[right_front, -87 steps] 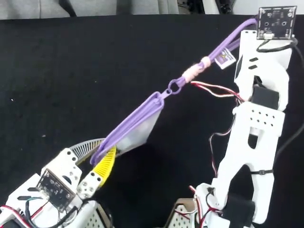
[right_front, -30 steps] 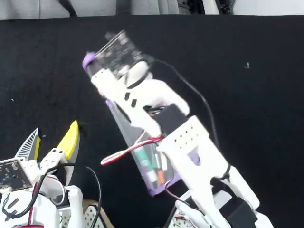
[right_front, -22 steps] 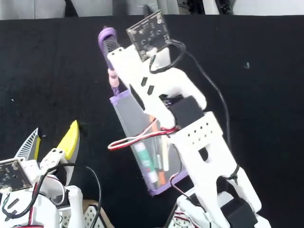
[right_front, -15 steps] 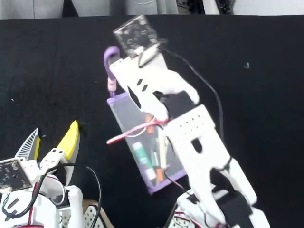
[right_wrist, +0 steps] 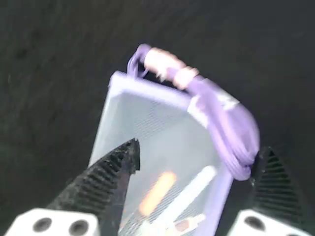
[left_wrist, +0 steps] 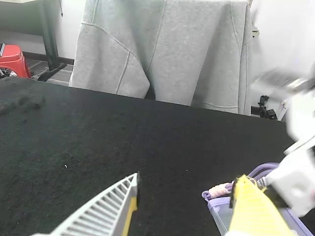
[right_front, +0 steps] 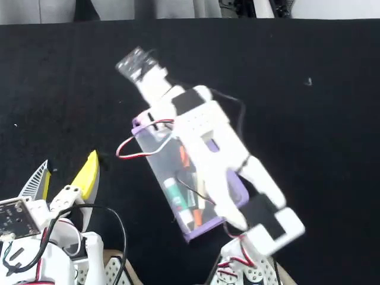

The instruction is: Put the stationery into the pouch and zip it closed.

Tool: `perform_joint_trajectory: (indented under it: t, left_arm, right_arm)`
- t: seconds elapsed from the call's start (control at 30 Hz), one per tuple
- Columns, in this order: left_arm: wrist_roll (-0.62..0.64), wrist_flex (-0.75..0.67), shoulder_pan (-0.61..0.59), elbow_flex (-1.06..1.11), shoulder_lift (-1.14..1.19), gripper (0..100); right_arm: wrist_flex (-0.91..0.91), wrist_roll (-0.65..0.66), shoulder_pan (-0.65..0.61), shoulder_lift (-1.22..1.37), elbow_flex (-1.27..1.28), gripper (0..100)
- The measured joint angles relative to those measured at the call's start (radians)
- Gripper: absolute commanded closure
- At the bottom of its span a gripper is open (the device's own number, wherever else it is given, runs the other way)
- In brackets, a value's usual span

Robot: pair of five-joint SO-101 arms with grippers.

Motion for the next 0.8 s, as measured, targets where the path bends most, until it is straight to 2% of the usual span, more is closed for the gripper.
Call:
perform_joint_trajectory:
  t: [0.23,0.5,0.57,0.7,0.73,0.8]
  left_arm:
    - [0.0,-0.002,0.0,0.0,0.0,69]
    - [0.0,-0.123,0.0,0.112,0.0,70]
    - [0.0,-0.135,0.0,0.137,0.0,74]
    - [0.0,-0.15,0.0,0.138,0.0,96]
    - [0.0,-0.163,0.0,0.138,0.0,98]
    - [0.0,-0.196,0.0,0.137,0.0,92]
  right_arm:
    - [0.23,0.002,-0.018,0.043,-0.276,63.5]
    - [0.361,-0.032,-0.005,-0.038,-0.747,63.5]
    - [0.399,-0.032,0.014,-0.061,-0.848,63.6]
    - [0.474,-0.04,0.126,-0.103,-1.013,73.1]
    - [0.486,-0.04,0.161,-0.112,-1.04,77.2]
    - [0.506,-0.04,0.241,-0.127,-1.085,85.1]
